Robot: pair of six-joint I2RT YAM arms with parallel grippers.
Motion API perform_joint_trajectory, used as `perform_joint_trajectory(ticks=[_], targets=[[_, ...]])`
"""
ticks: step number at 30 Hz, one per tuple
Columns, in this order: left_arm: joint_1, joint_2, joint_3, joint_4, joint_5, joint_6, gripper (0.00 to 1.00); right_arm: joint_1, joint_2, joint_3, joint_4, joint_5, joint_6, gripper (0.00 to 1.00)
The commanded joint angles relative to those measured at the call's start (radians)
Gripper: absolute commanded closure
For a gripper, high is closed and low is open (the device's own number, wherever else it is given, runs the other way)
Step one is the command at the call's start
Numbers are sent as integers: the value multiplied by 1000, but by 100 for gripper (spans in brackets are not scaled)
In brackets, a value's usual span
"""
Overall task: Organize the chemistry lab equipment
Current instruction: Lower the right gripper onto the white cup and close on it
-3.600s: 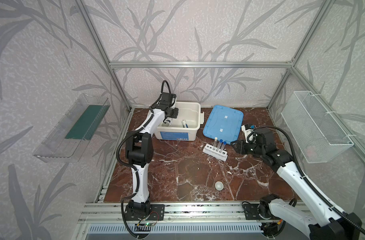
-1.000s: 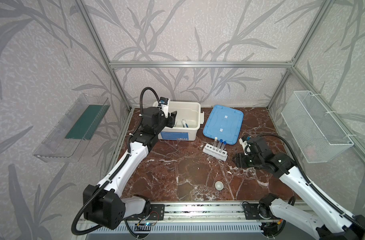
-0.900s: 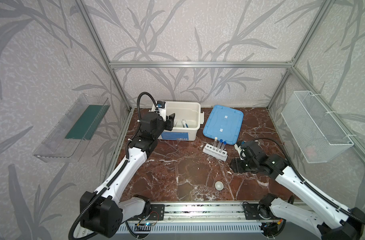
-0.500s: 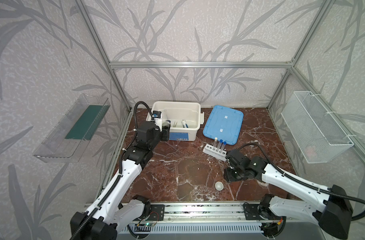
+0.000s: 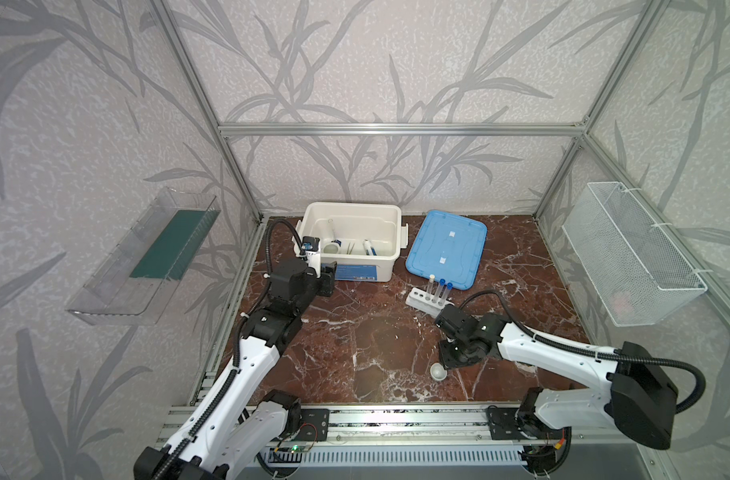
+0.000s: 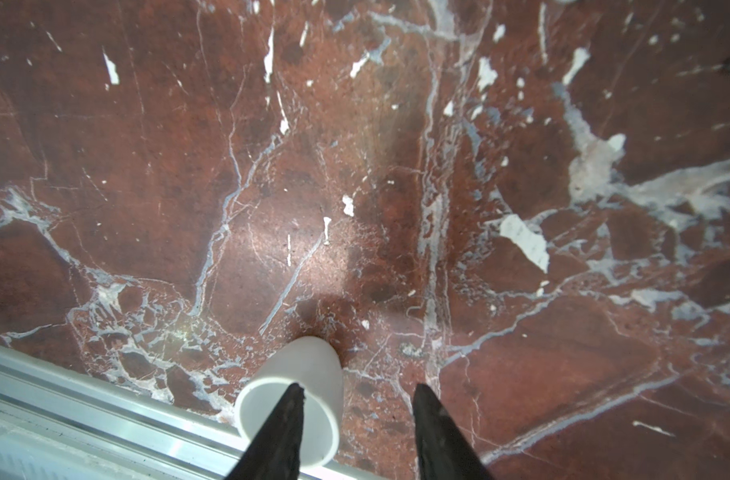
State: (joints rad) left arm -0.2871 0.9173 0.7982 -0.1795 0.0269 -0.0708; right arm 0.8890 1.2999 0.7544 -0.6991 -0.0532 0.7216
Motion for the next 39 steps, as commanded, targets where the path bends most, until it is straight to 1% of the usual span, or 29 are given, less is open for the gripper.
perform_joint_trajectory(ticks=[1, 12, 18, 27, 39], targets=[[2, -2, 12, -11, -2, 9, 49, 14, 13, -4, 7, -7, 19, 57], [9, 25, 32, -44, -12, 30, 49, 25, 50, -16, 30, -28, 18, 60], [11, 27, 29, -40, -11, 29, 49, 35, 39, -31, 18, -38, 21, 62], [12, 26, 28, -40, -9, 32, 49, 40, -14, -44, -25, -20, 31, 63], [12, 25, 28, -40, -1, 34, 49, 41, 15, -51, 10, -28, 32, 68]])
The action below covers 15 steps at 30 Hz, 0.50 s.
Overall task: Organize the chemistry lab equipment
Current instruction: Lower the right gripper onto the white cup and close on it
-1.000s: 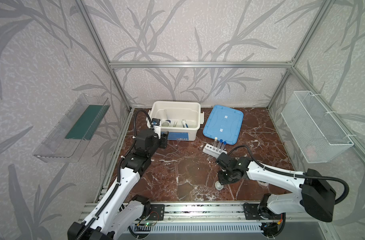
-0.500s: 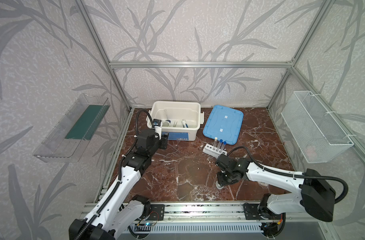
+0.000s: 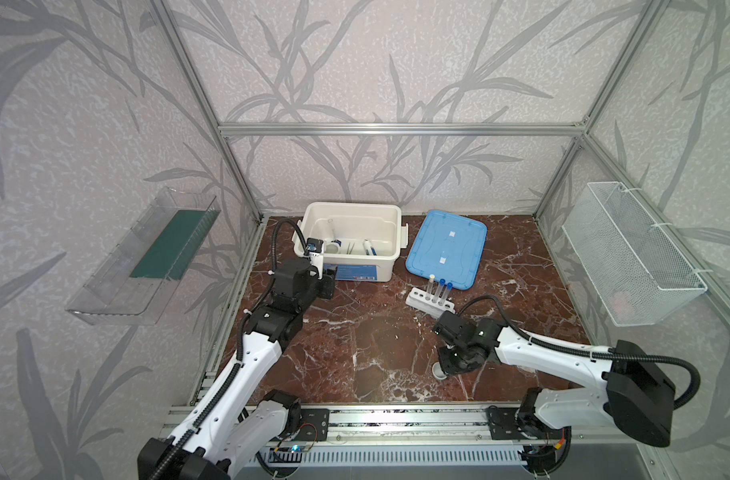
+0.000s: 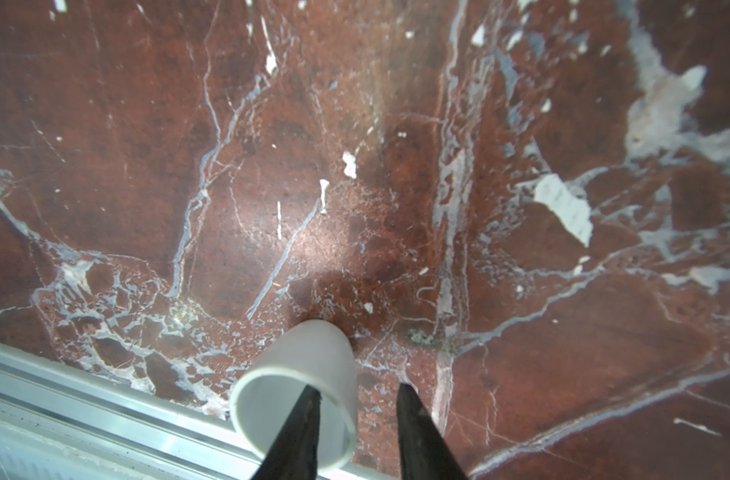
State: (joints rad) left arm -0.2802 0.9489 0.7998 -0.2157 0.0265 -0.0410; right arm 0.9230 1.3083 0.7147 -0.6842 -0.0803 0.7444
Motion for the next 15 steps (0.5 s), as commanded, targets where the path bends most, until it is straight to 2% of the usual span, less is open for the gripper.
perform_joint_trajectory(ticks=[1, 15], targets=[[6, -4, 26, -4, 1, 4, 49, 7, 8, -11, -5, -2, 9, 68], [6, -6, 27, -9, -1, 6, 49, 16, 30, -9, 6, -3, 15, 79]])
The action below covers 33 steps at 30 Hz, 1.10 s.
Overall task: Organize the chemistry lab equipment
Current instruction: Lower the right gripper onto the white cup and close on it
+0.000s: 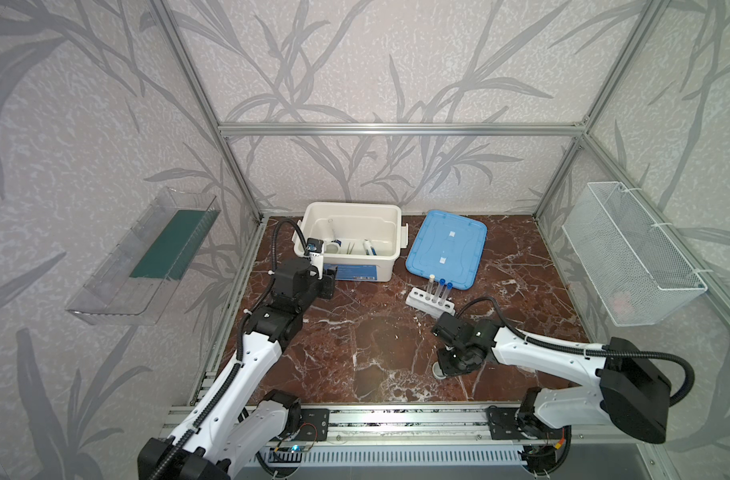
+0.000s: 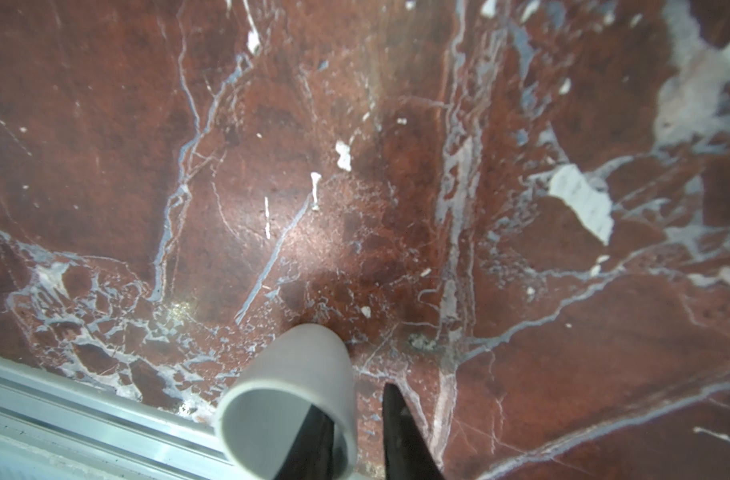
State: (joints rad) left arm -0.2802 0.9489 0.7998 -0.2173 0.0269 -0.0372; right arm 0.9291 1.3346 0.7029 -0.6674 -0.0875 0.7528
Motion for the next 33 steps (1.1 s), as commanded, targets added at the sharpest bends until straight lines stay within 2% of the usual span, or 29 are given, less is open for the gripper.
perform_joint_trajectory(ticks=[1, 8, 13, 24, 33], targets=[[6, -6, 27, -8, -2, 2, 49, 11, 3, 7, -13, 7, 6, 81], [5, -9, 27, -7, -1, 5, 49, 10, 9, 41, -42, 12, -5, 94], [6, -10, 27, -11, 1, 5, 49, 11, 22, 119, -112, 34, -44, 95], [6, -25, 27, -22, -1, 10, 49, -15, 170, 549, -366, 130, -270, 96], [7, -53, 27, -31, -15, 19, 49, -70, 339, 918, -423, 141, -395, 96]])
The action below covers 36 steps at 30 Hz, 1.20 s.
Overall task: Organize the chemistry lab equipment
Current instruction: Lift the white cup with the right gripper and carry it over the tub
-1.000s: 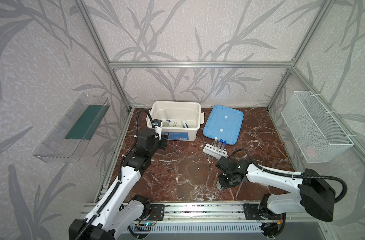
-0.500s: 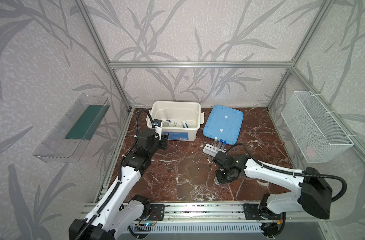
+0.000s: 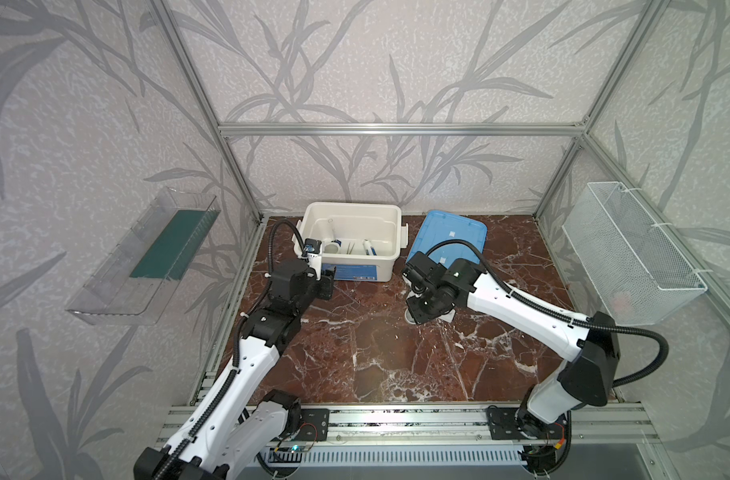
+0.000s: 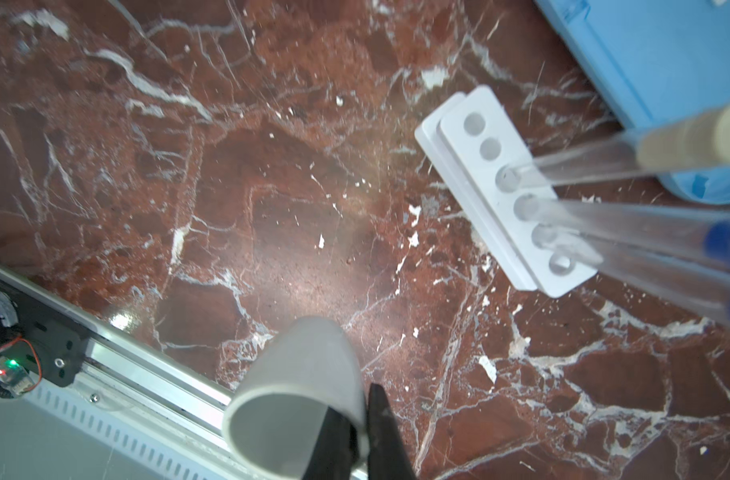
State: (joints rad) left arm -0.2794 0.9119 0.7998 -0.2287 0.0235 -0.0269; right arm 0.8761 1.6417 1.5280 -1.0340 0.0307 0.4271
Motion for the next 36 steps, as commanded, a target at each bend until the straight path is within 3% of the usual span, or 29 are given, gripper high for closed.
perform_joint_trajectory(ticks=[1, 20, 30, 36], targets=[[6, -19, 27, -20, -13, 10, 49, -22, 49, 127, -56, 23, -80, 96], [8, -30, 31, -42, 7, 22, 49, -108, 469, 825, -55, 93, -215, 96], [10, -48, 31, -41, -4, 27, 49, -144, 773, 1242, -132, 59, -266, 96], [13, -47, 27, -42, -5, 27, 49, -147, 871, 1291, -108, 37, -299, 95]])
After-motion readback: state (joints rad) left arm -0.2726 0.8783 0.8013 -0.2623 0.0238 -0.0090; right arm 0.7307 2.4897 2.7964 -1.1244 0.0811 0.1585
